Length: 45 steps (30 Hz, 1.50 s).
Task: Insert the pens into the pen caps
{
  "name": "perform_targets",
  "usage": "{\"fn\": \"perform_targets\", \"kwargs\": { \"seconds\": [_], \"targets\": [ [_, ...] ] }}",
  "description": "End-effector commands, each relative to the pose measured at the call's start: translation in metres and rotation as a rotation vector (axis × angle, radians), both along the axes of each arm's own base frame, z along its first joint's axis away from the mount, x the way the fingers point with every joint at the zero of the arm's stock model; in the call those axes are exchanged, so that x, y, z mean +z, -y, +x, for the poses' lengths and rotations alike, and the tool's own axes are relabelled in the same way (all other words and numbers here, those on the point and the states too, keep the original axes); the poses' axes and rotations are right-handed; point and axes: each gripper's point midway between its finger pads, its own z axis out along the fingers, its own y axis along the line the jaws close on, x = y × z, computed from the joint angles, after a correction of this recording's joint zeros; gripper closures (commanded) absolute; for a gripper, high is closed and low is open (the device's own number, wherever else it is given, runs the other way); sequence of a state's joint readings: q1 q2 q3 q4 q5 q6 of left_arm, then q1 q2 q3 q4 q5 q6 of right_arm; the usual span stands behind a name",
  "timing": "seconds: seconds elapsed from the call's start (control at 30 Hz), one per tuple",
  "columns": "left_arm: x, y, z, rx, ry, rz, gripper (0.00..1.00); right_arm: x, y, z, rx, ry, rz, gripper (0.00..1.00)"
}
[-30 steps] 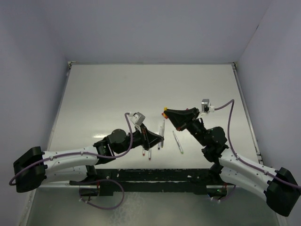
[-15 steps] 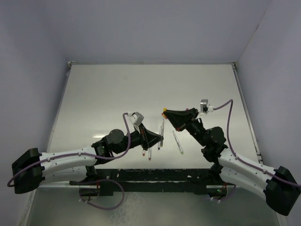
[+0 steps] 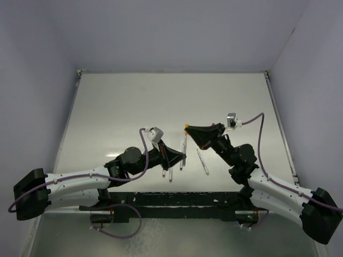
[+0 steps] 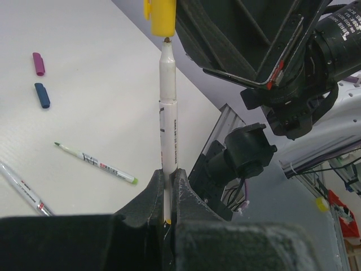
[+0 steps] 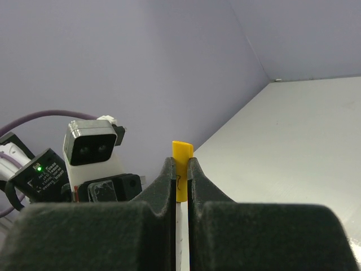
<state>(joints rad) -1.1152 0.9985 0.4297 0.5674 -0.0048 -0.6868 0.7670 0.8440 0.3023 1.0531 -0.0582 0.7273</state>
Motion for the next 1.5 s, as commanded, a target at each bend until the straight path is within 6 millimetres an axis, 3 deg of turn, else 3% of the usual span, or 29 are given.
{"fn": "perform_targets", "kwargs": {
  "seconds": [0.0,0.6,0.97,1.2,1.47],
  "targets": [
    [0.024,0.0,0.0,0.007,0.053,-0.068,1.0,0.019,0.003,-0.01,0.024,0.055,0.055,1.0],
    [0.025,-0.005,0.004,0.038,0.054,-0.078,1.0,0.007,-0.002,-0.011,0.056,0.012,0.048,1.0],
    [0.033,-0.011,0.013,0.099,0.074,-0.107,1.0,-0.016,-0.02,-0.018,0.151,-0.054,0.005,1.0],
    [0.05,-0.02,0.021,0.16,0.113,-0.136,1.0,-0.035,-0.027,-0.024,0.186,-0.091,-0.07,1.0],
    [0.089,-0.024,0.029,0.203,0.185,-0.195,1.0,-0.07,-0.033,-0.026,0.184,-0.134,-0.202,1.0]
  ]
}}
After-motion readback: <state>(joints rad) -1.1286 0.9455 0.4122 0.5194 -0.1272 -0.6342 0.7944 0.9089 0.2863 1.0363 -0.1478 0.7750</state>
